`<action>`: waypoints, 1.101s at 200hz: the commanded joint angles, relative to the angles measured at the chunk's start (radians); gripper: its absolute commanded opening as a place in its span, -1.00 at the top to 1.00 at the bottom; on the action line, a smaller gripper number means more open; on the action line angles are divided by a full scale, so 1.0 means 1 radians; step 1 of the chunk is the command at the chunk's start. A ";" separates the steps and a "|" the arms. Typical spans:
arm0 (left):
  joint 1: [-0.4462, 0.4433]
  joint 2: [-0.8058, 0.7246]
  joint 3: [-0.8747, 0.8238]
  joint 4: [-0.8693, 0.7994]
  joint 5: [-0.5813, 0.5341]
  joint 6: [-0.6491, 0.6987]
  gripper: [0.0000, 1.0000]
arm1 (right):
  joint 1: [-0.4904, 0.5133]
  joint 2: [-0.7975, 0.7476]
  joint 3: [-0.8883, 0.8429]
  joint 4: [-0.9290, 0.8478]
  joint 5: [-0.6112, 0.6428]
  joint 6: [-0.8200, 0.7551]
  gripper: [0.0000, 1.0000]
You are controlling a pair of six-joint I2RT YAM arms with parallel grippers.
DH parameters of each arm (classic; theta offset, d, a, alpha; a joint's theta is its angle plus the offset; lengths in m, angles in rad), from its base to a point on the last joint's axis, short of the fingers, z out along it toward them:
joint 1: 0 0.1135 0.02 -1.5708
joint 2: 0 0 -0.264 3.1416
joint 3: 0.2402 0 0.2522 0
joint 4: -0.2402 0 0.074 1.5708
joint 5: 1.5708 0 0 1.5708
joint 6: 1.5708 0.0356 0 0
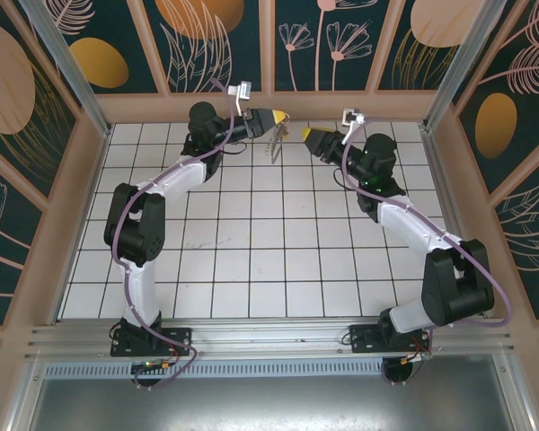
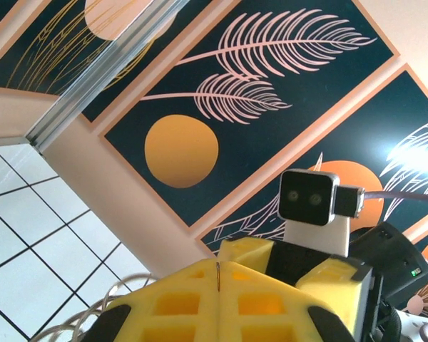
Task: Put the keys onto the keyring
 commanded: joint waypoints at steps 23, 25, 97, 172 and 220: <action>-0.001 -0.047 -0.010 0.103 -0.026 -0.041 1.00 | -0.004 0.087 0.112 0.182 -0.043 0.233 0.13; -0.001 -0.047 -0.011 0.106 -0.026 -0.043 1.00 | -0.004 0.091 0.114 0.189 -0.043 0.243 0.13; -0.002 -0.045 -0.028 0.164 -0.035 -0.093 1.00 | 0.006 0.228 0.165 0.368 -0.089 0.433 0.21; -0.002 -0.043 -0.021 0.166 -0.032 -0.095 1.00 | 0.046 0.264 0.203 0.365 -0.113 0.414 0.29; -0.003 -0.047 -0.022 0.167 -0.028 -0.096 1.00 | 0.055 0.273 0.209 0.352 -0.110 0.403 0.31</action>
